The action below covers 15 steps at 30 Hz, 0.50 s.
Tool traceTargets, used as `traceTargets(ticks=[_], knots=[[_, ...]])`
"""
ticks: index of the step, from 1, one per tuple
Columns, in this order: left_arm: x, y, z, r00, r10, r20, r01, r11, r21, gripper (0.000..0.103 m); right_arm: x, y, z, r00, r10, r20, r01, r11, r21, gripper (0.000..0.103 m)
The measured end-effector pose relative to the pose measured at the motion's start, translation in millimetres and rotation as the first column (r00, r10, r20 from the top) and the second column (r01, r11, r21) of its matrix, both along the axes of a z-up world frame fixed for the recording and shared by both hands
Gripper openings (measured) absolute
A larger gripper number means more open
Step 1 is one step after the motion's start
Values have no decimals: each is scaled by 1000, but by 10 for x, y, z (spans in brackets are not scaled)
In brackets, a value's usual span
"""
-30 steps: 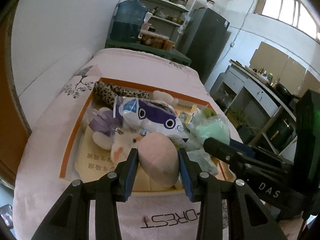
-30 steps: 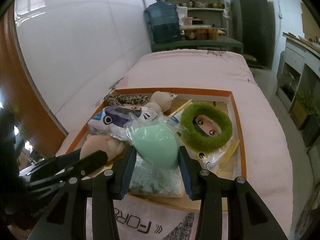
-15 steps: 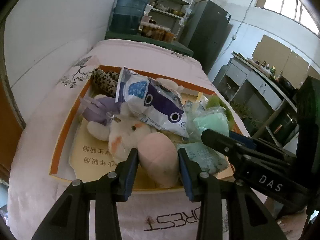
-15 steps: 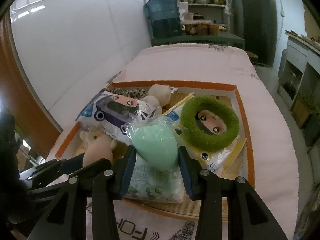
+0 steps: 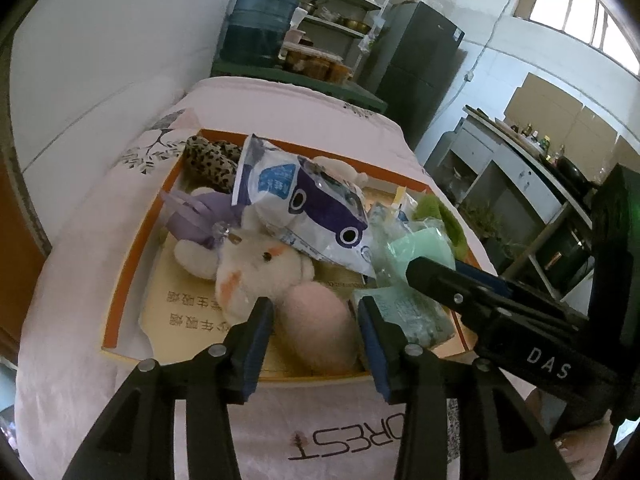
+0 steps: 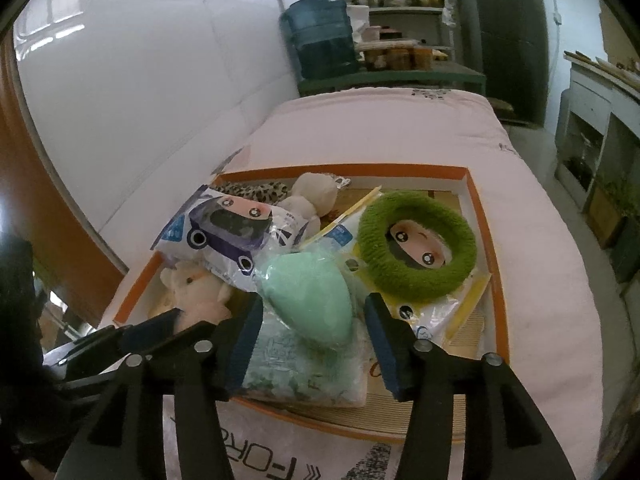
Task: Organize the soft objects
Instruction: 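Open left tool to drop the pink sponge while right tool releases the green sponge into the tray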
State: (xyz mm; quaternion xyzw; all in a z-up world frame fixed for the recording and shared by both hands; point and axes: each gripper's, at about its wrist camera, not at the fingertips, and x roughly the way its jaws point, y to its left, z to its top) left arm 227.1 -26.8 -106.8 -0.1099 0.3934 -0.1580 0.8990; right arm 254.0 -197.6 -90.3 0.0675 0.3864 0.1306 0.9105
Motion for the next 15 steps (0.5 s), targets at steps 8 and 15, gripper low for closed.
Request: traceTargets(ticks=[8,15], knots=[[-34,1,52,1000,2,20,-2,1000,2,49,-26,-36,28,1000,-4,4,4,1000,27,56],[-61,-13,113,1000,1,31,-1,1000,8,50,-69,-51,64,1000,-8,8,8,999,40,56]])
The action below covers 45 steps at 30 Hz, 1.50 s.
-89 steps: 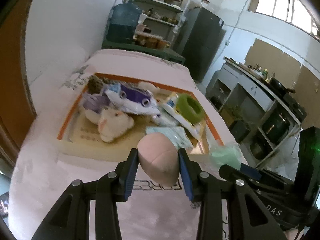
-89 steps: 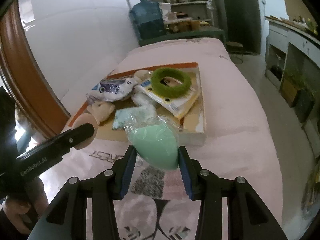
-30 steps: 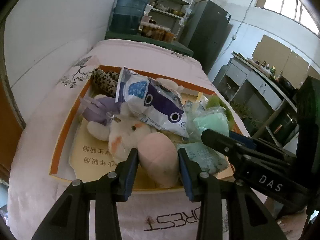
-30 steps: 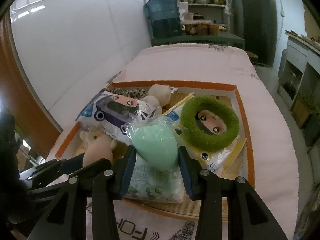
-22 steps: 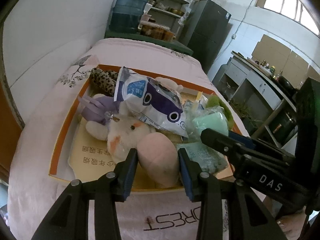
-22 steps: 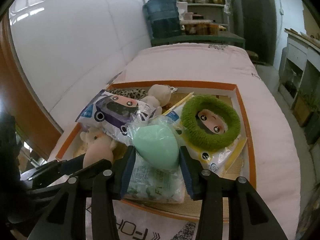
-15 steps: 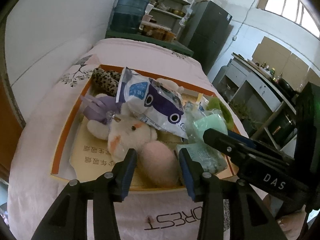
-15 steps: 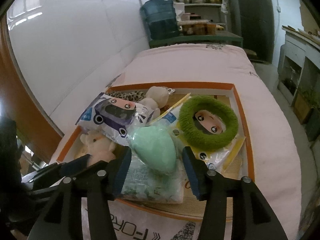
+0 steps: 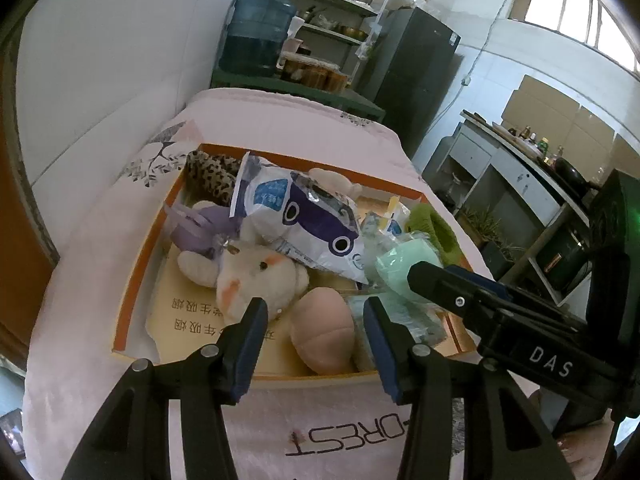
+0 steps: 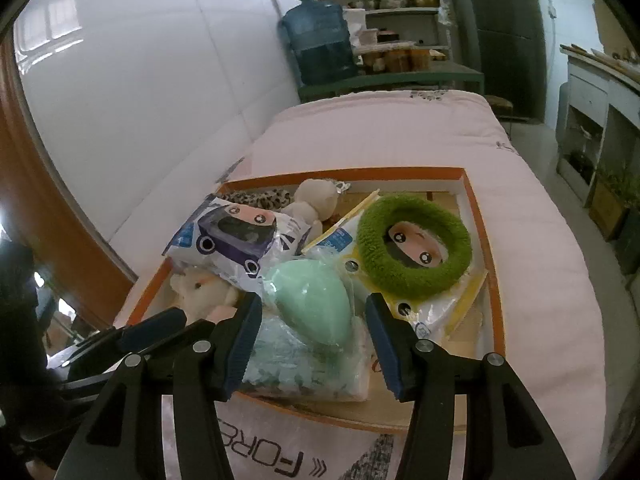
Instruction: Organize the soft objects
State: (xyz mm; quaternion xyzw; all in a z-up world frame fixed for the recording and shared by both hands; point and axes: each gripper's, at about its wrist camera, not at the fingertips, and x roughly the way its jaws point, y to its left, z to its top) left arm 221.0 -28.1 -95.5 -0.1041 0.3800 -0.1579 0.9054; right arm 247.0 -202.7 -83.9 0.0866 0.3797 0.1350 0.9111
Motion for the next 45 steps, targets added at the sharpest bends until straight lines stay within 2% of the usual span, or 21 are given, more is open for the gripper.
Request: traceTargets(ticks=[20,34,45], knots=[[-203,43,183,999,17,38,-18,1000,17,50,-271,-58,196,999,-21,36,20,1000,8,56],[-372,84,272,999,24,37,-25,999,31,50,-631,-114,281,997,-53,49,54,998,-14,56],[-636,89,378,996,44,79,-50,996,68,50,-927,-94,336,995,-75,59,77,997,-30,56]])
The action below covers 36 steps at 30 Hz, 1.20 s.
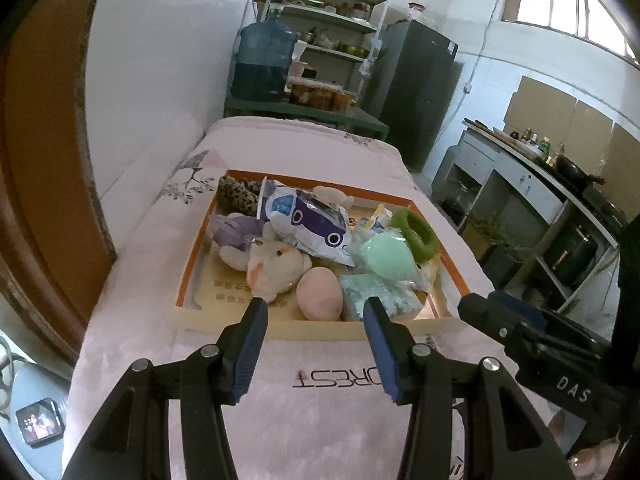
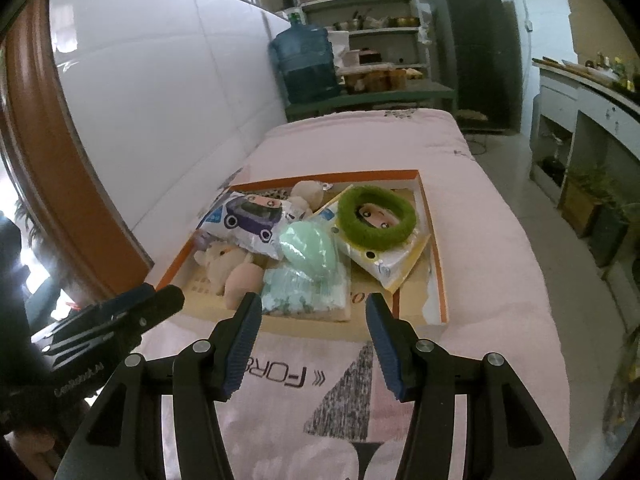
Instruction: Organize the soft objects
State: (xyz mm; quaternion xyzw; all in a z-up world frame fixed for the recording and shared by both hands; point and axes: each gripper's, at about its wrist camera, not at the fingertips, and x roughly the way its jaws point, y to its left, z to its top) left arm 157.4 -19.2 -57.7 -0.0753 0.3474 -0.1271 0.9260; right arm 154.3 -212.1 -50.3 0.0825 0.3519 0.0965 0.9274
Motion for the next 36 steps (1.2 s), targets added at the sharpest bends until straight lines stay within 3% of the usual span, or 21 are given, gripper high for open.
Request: traceTargets(ticks=[16,31,36], knots=[[-403,-9,173,998,20,62,-22,999,40,50,-452,88,93,999,-48,26,48,999,-9,56],[-808,47,341,989,104,101,-116,987,113,50,-824,172,253,994,-86,69,89,996,-29,56],[-966,62,390,991,80,107,-91,991,102,50,-1013,216,352,989,-113,95,118,992,-50,56]])
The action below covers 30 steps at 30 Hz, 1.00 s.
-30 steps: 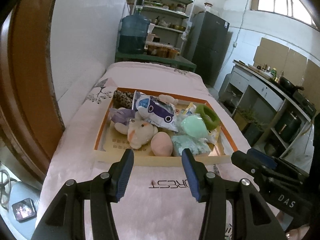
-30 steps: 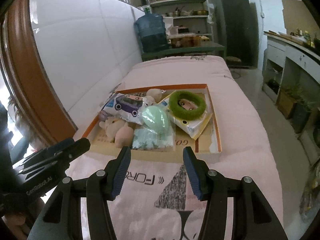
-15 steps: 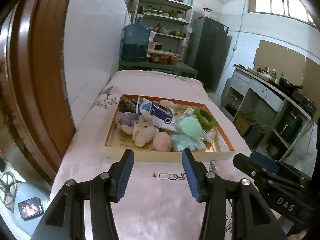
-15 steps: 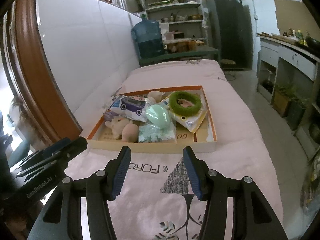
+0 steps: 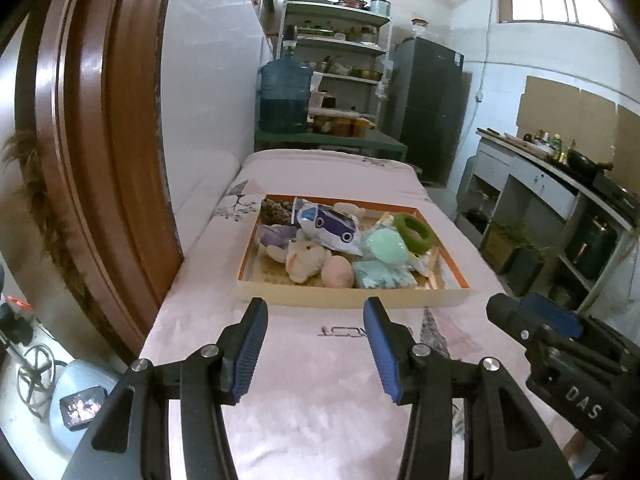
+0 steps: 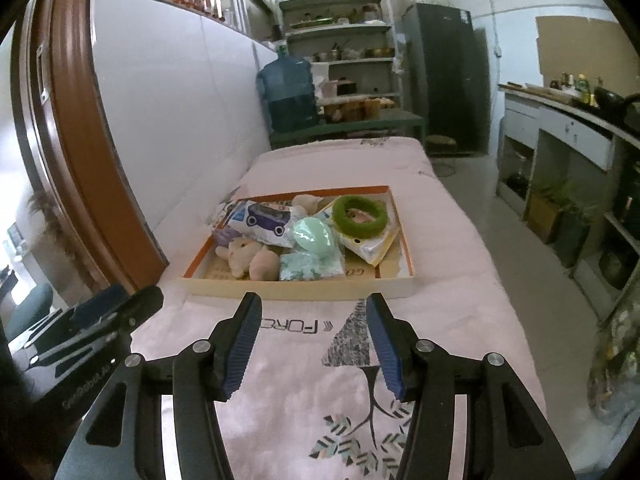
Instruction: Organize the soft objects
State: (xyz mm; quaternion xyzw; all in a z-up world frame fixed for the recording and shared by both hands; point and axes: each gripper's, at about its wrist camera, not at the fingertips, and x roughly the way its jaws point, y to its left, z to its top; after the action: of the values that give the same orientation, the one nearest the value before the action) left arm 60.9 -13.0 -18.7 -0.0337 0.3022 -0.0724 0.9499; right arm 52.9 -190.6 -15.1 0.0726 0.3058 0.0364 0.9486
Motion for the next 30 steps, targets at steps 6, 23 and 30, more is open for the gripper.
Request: traceTargets(ticks=[6,23,30], knots=[[-177,14,75,1000,-24,9,24,1000,-2,50,-208,93,69,999,-32,11,33,999,-37,56],[-466,182,189,998,53,25,-54,998,33,50,-538,316,203,996,-75,42,78,994,-74,72],[-476,233,216,997,75,25,-75,997,26,50,-521,402,210,997,-71,42,75,992,-103,73]])
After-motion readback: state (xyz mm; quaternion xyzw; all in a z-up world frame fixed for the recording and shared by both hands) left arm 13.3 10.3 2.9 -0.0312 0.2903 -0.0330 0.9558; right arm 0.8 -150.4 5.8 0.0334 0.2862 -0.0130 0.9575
